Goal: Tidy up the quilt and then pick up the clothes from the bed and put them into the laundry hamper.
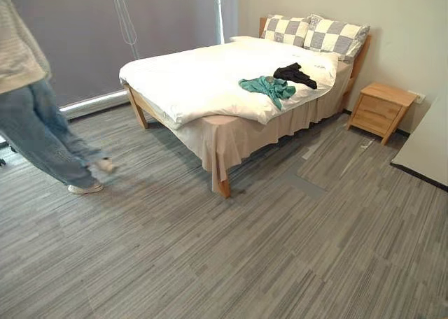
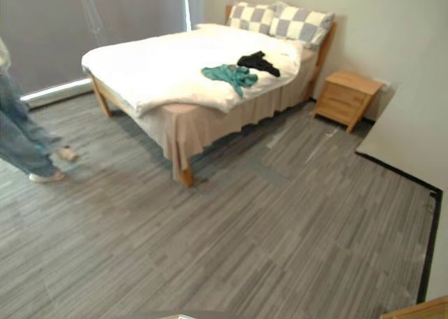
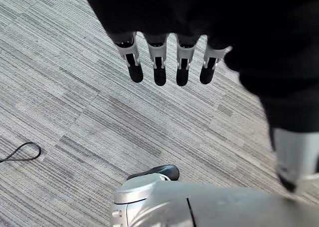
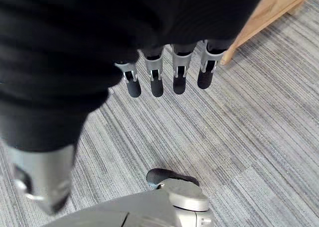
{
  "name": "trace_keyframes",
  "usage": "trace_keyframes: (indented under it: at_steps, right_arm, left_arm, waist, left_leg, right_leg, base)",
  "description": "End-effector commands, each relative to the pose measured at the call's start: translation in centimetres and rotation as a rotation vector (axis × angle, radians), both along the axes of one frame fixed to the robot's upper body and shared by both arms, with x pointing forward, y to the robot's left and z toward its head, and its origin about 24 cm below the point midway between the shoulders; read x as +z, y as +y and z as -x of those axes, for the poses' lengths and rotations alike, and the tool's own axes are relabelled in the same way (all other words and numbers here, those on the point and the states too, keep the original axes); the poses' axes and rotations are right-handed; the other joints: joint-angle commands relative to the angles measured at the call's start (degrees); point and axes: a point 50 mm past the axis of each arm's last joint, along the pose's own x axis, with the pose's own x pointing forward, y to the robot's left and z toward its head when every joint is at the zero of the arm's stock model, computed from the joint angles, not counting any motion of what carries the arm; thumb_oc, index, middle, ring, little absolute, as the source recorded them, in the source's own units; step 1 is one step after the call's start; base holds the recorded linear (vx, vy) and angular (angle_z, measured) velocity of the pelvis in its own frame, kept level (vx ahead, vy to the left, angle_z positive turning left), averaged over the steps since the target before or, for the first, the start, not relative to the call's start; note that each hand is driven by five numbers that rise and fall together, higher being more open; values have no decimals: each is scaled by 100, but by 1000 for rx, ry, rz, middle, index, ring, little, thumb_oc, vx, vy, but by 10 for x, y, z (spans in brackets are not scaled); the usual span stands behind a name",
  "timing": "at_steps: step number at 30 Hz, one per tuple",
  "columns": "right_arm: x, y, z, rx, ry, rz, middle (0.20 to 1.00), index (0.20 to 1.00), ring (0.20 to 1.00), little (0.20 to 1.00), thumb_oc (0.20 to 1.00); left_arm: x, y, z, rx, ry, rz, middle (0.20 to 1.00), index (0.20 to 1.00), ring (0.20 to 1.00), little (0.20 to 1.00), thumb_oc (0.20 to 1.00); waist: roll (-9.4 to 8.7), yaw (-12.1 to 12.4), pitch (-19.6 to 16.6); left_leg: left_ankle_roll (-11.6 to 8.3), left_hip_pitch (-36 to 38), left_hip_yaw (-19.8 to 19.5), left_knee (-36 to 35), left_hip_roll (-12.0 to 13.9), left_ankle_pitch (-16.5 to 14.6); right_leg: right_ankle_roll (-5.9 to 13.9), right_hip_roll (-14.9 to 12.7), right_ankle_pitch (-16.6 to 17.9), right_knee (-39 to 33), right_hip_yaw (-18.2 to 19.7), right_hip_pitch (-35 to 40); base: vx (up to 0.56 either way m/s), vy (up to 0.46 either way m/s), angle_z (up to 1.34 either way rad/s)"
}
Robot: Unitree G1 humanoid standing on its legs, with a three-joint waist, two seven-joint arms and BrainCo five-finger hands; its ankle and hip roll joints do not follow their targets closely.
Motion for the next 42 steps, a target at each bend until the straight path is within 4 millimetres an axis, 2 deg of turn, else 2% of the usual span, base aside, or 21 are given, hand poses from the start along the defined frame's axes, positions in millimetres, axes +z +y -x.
trace_keyframes:
  at_steps: [1,10,12,14,16,18,21,24,26,27,28,29,31,32,33,34,35,36,38,40,42]
  right_arm:
    - [2,-1,-18,27,-23,13,1000,1000,1000,1000,1000]
    - [6,-5,-46,49,-94,35,1000,1000,1000,1000,1000]
    - [8,-8,-54,36,-119,44,1000,1000,1000,1000,1000]
    - [11,-11,-61,17,-145,49,1000,1000,1000,1000,1000]
    - [14,-17,-71,-25,-186,56,1000,1000,1000,1000,1000]
    - [17,-22,-74,-119,-225,55,1000,1000,1000,1000,1000]
    - [18,-28,-72,-196,-238,66,1000,1000,1000,1000,1000]
    - [18,-34,-63,-248,-218,67,1000,1000,1000,1000,1000]
    - [17,-36,-55,-271,-198,66,1000,1000,1000,1000,1000]
    - [15,-39,-38,-259,-141,76,1000,1000,1000,1000,1000]
    - [15,-39,-38,-259,-141,76,1000,1000,1000,1000,1000]
    - [14,-40,-32,-238,-114,82,1000,1000,1000,1000,1000]
    - [14,-42,-23,-195,-67,93,1000,1000,1000,1000,1000]
    - [15,-44,-28,-180,-81,103,1000,1000,1000,1000,1000]
    - [15,-44,-28,-180,-82,103,1000,1000,1000,1000,1000]
    - [18,-49,-41,-173,-119,119,1000,1000,1000,1000,1000]
    - [19,-49,-42,-174,-119,120,1000,1000,1000,1000,1000]
    - [21,-51,-50,-157,-139,135,1000,1000,1000,1000,1000]
    - [22,-52,-52,-150,-146,140,1000,1000,1000,1000,1000]
    - [23,-54,-56,-140,-166,143,1000,1000,1000,1000,1000]
    - [24,-56,-59,-135,-174,145,1000,1000,1000,1000,1000]
  left_arm:
    - [6,10,-30,-26,-65,-40,1000,1000,1000,1000,1000]
    - [10,12,-52,-140,-109,-70,1000,1000,1000,1000,1000]
    - [12,13,-60,-149,-131,-74,1000,1000,1000,1000,1000]
    - [14,17,-64,-142,-143,-78,1000,1000,1000,1000,1000]
    - [15,19,-66,-111,-146,-75,1000,1000,1000,1000,1000]
    - [15,21,-64,-89,-140,-76,1000,1000,1000,1000,1000]
    - [17,26,-67,-110,-140,-95,1000,1000,1000,1000,1000]
    - [18,28,-69,-153,-134,-105,1000,1000,1000,1000,1000]
    - [18,27,-69,-176,-125,-105,1000,1000,1000,1000,1000]
    - [17,28,-63,-161,-111,-103,1000,1000,1000,1000,1000]
    - [16,28,-63,-161,-111,-103,1000,1000,1000,1000,1000]
    - [16,28,-59,-135,-105,-102,1000,1000,1000,1000,1000]
    - [15,30,-56,-56,-106,-93,1000,1000,1000,1000,1000]
    - [17,32,-61,6,-139,-90,1000,1000,1000,1000,1000]
    - [17,32,-61,6,-139,-89,1000,1000,1000,1000,1000]
    - [19,32,-70,25,-174,-105,1000,1000,1000,1000,1000]
    - [19,32,-70,25,-174,-104,1000,1000,1000,1000,1000]
    - [20,28,-76,31,-198,-103,1000,1000,1000,1000,1000]
    - [19,26,-76,29,-206,-97,1000,1000,1000,1000,1000]
    - [18,22,-73,26,-205,-89,1000,1000,1000,1000,1000]
    - [16,23,-64,27,-178,-91,1000,1000,1000,1000,1000]
  waist:
    - [-123,-11,219]
    - [-58,-30,553]
    - [-27,-20,631]
    - [20,1,699]
    - [169,-53,890]
    - [312,-161,1047]
    - [276,-338,1148]
    - [289,-573,1150]
    - [316,-726,1089]
    - [366,-738,992]
    - [377,-742,997]
    - [419,-756,923]
    - [428,-719,909]
    - [198,-543,1088]
    - [215,-548,1089]
    - [-75,-383,1194]
    - [-32,-355,1217]
    - [-119,-136,1268]
    - [-119,-47,1242]
    - [-25,109,1125]
    - [71,291,1008]
  left_leg:
    - [185,128,-487,-576,-304,201]
    - [240,-225,-420,-576,-317,236]
    - [274,-344,-406,-576,-314,242]
    - [321,-373,-393,-576,-297,204]
    - [358,-303,-312,-576,-204,152]
    - [305,-20,-295,-576,-45,69]
    - [208,368,-364,-576,-115,-216]
    - [67,848,-522,-576,-40,-665]
    - [20,1123,-585,-576,24,-877]
    - [3,1402,-646,-576,145,-797]
    - [1,1411,-649,-576,158,-802]
    - [-66,1373,-611,-264,211,-563]
    - [-326,916,-351,1128,170,272]
    - [-432,17,-338,2891,-37,1139]
    - [-435,-19,-346,2956,-25,1106]
    - [-216,-784,-138,3672,-164,878]
    - [-212,-788,-121,3747,-117,814]
    - [-107,-1425,116,3579,-243,483]
    - [-97,-1611,163,3205,-330,441]
    - [-58,-1692,288,1605,-416,550]
    - [-70,-1730,510,197,-259,1018]
  right_leg:
    - [311,-87,442,-473,682,-19]
    - [330,-57,480,-382,777,-427]
    - [343,-30,348,-55,716,-679]
    - [506,52,259,793,571,-1102]
    - [845,72,548,2140,352,-1784]
    - [846,10,624,2871,156,-2213]
    - [657,-278,473,1627,-200,-2258]
    - [704,-451,1003,-53,-198,-2392]
    - [761,-463,1197,-178,29,-2573]
    - [687,-410,1334,-145,-48,-2431]
    - [684,-402,1333,-151,-58,-2417]
    - [602,-330,1353,-145,-88,-2291]
    - [427,-206,1268,-176,-166,-1751]
    - [183,-277,1112,-217,-113,-1290]
    - [182,-262,1114,-214,-125,-1298]
    - [33,-365,916,-289,52,-957]
    - [32,-315,915,-291,63,-939]
    - [25,-331,708,-320,227,-601]
    - [46,-323,624,-356,309,-460]
    - [110,-211,417,-418,465,-147]
    - [123,-54,109,-405,555,254]
  base:
    - [7,14,5]
    - [15,26,-14]
    - [40,40,-11]
    - [49,27,-10]
    - [88,63,-18]
    - [272,46,-26]
    - [434,-63,24]
    - [541,-179,13]
    - [663,-240,35]
    - [597,-233,57]
    - [603,-249,46]
    - [378,-161,20]
    - [566,-341,20]
    - [416,-338,12]
    - [557,-454,-3]
    - [298,-205,-17]
    - [599,-282,-28]
    - [298,-67,-40]
    - [405,-42,-49]
    - [593,35,-36]
    - [586,38,-33]
